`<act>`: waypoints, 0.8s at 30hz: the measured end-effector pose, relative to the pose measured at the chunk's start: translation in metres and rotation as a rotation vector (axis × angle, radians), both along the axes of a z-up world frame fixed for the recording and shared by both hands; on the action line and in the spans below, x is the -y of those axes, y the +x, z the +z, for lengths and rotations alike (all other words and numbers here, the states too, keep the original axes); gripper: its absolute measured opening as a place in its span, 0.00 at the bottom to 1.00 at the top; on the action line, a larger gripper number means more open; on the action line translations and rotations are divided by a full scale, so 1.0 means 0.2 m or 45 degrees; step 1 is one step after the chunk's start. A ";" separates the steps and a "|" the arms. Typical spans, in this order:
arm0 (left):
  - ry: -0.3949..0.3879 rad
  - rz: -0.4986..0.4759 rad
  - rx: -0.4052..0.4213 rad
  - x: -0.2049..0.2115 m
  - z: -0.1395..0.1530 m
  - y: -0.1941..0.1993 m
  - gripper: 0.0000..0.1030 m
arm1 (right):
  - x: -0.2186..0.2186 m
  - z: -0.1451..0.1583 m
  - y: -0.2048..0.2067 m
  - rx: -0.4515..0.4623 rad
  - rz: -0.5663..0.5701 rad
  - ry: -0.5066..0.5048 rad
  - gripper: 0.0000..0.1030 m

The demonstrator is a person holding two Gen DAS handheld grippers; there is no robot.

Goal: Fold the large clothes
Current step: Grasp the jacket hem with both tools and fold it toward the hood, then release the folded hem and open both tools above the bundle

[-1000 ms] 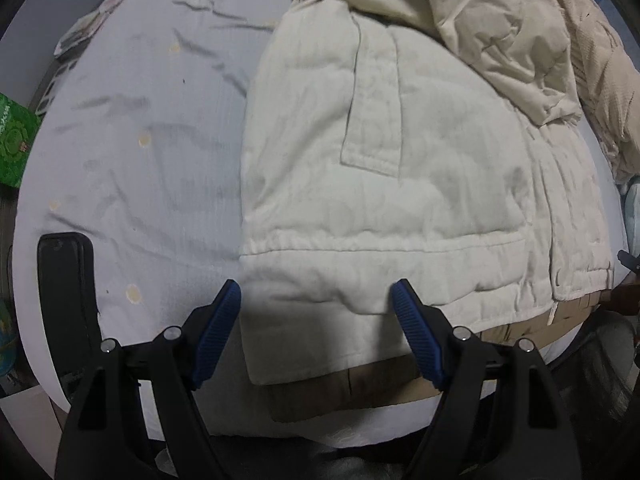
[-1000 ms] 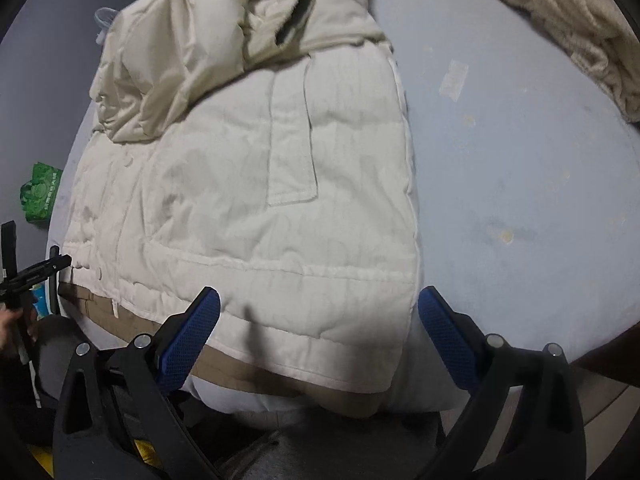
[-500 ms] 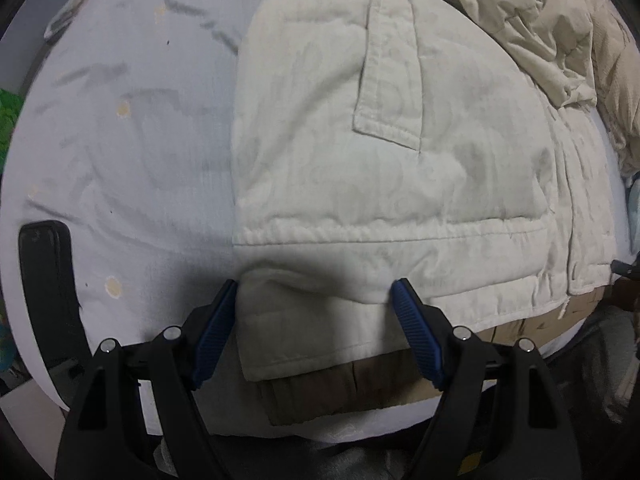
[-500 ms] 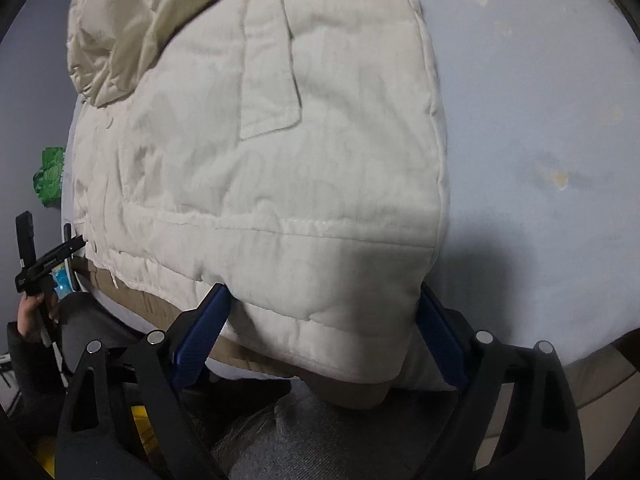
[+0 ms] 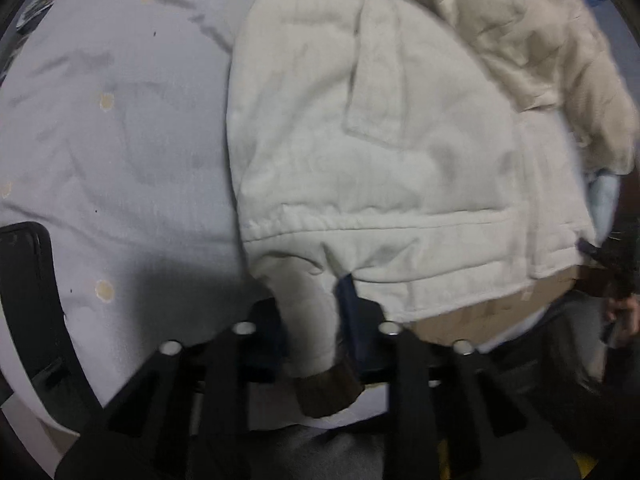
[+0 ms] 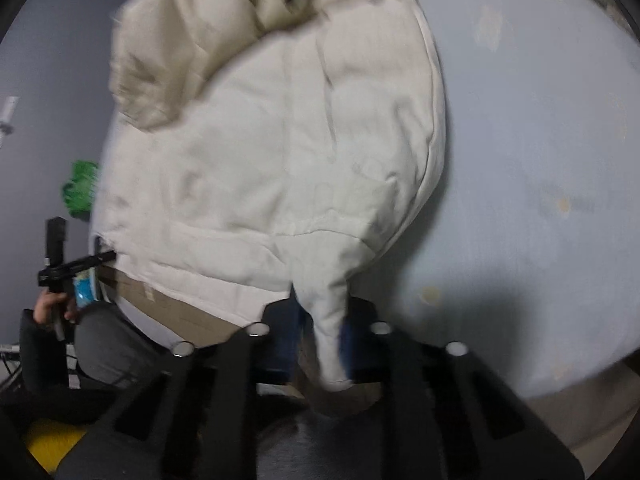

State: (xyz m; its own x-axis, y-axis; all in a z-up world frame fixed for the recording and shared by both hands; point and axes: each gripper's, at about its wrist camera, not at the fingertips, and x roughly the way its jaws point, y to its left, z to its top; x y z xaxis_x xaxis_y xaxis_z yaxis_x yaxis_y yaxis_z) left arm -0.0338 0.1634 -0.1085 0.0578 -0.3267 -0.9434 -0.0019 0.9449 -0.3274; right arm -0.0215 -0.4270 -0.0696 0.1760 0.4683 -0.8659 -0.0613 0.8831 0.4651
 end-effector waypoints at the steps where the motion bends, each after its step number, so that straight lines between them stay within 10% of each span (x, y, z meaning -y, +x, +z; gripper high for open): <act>1: -0.019 -0.005 0.015 -0.01 0.03 0.00 0.12 | 0.00 0.05 -0.01 0.043 -0.001 0.020 0.10; 6: -0.245 0.079 0.173 -0.15 0.32 0.09 0.08 | 0.02 0.35 0.08 0.250 -0.024 0.121 0.09; 13: -0.246 0.055 0.487 -0.05 0.87 0.54 0.08 | 0.01 0.77 0.52 0.461 -0.059 0.136 0.09; 24: -0.172 0.308 0.450 -0.06 0.82 1.52 0.08 | 0.02 0.56 1.45 0.386 -0.458 0.148 0.09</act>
State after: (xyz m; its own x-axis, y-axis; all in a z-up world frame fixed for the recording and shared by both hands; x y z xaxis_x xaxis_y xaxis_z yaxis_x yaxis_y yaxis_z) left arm 0.2710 0.1756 0.0564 0.4586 -0.3829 -0.8019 -0.0834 0.8799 -0.4678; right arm 0.2693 -0.4304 0.0432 0.5812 0.4217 -0.6960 0.0905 0.8165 0.5703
